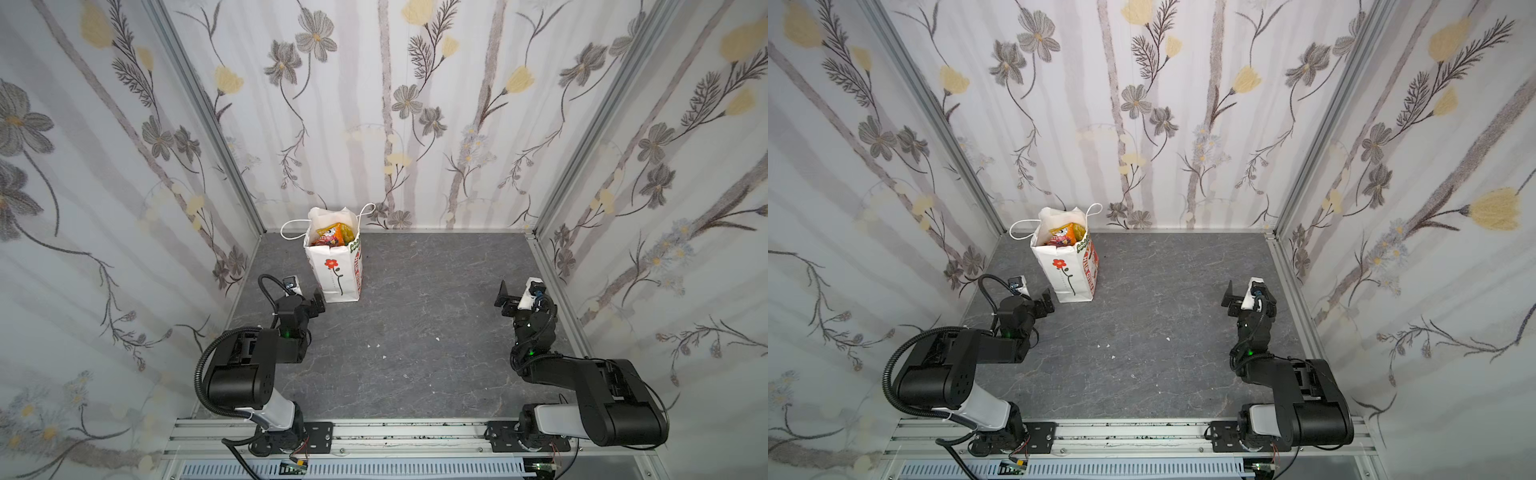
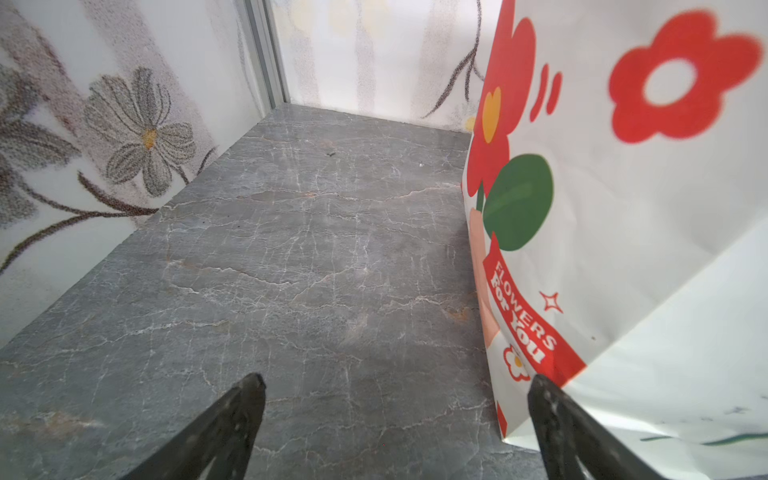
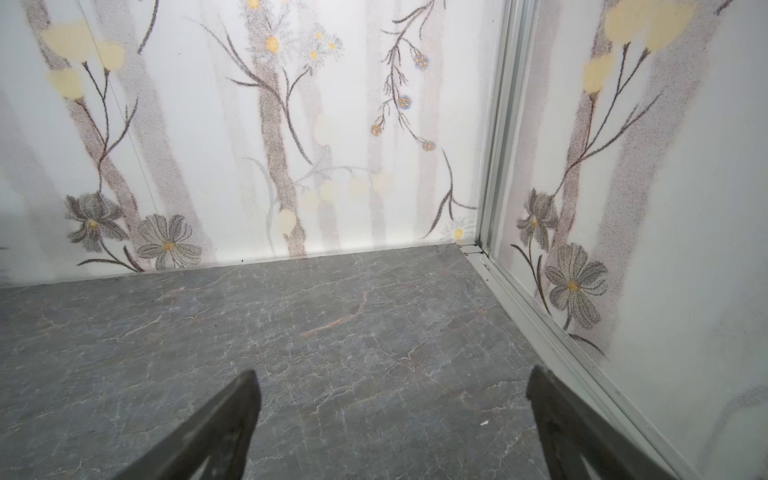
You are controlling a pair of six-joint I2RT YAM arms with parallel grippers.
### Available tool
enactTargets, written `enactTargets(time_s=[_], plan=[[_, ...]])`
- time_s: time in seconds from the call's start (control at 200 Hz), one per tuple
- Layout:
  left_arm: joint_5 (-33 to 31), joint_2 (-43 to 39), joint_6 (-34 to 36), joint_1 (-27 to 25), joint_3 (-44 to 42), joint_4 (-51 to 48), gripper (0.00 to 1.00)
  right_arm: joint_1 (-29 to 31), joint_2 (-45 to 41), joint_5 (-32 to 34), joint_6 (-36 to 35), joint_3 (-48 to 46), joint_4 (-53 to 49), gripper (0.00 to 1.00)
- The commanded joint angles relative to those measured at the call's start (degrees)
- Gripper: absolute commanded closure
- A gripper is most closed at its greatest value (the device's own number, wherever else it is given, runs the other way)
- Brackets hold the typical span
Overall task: Take the snacks out of the paper bag
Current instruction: 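Reach both grippers to the white paper bag's handles and rim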
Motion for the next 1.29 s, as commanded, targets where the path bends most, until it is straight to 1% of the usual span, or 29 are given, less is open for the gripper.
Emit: enactTargets(time_s=[0.0,0.525,0.63,0.685,0.709,0.754,0.814,0.844,0.884,0.959,0.999,1.064,1.114,1.159,1.204,1.254,1.289], plan=[[-0.3,0.0,0.4,0.0,0.4,0.0,0.00,0.0,-0.1,-1.8,-0.7,0.3,2.4,0.00],[-0.3,-0.1,0.5,0.0,0.3,0.2,0.00,0.0,-0.1,-1.8,-0.7,0.2,2.6,0.00],[-0.4,-0.3,0.5,0.0,-1.7,4.0,0.00,0.1,-0.6,-2.8,-1.0,-0.7,4.2,0.00],[-0.6,-1.9,0.5,-0.1,-3.6,6.5,0.00,0.2,-2.2,-3.2,-1.2,-1.8,5.1,0.00],[-1.2,-3.3,0.5,-0.3,-4.5,6.6,0.00,0.3,-4.0,-3.0,-1.3,-2.1,4.3,0.00],[-3.6,-7.4,0.8,-1.0,-5.8,5.9,0.00,0.5,-8.0,-2.2,-1.3,-1.8,-0.3,0.00],[-8.0,-15.0,1.5,-3.0,-7.6,3.5,0.00,0.8,-15.4,-1.5,-0.1,0.4,-11.8,0.00],[-10.6,-19.9,1.3,-3.9,-8.0,0.4,0.00,0.9,-19.1,-1.4,2.0,2.0,-17.6,0.00],[-12.6,-27.1,-1.0,-4.7,-7.5,-6.0,0.00,1.0,-23.6,-2.0,5.2,4.5,-24.9,0.00],[-13.7,-40.2,-7.7,-5.0,-2.8,-26.0,0.00,2.4,-30.4,-2.5,13.3,9.7,-37.0,0.01],[-14.1,-45.1,-11.6,-5.1,0.4,-35.5,0.00,3.3,-32.8,-3.6,17.6,13.2,-43.8,0.02],[-12.7,-50.9,-18.1,-5.2,5.7,-47.3,0.00,5.8,-34.3,-5.2,23.2,20.6,-55.2,0.06],[-10.5,-52.7,-23.3,-5.2,10.8,-56.0,0.00,8.5,-33.2,-5.7,27.4,27.1,-63.6,0.07],[-7.8,-52.2,-28.1,-5.2,15.8,-63.4,0.00,11.3,-31.3,-7.3,29.0,33.0,-69.5,0.09],[-4.0,-49.8,-30.8,-5.3,21.0,-69.1,0.00,15.0,-29.1,-7.9,29.5,37.8,-73.9,0.09],[1.7,-45.5,-32.2,-5.3,26.8,-75.3,0.00,19.7,-26.1,-7.0,29.6,42.5,-77.5,0.10],[5.2,-42.2,-32.5,-5.4,32.7,-79.5,0.00,23.1,-23.7,-6.5,29.2,46.1,-79.9,0.10]])
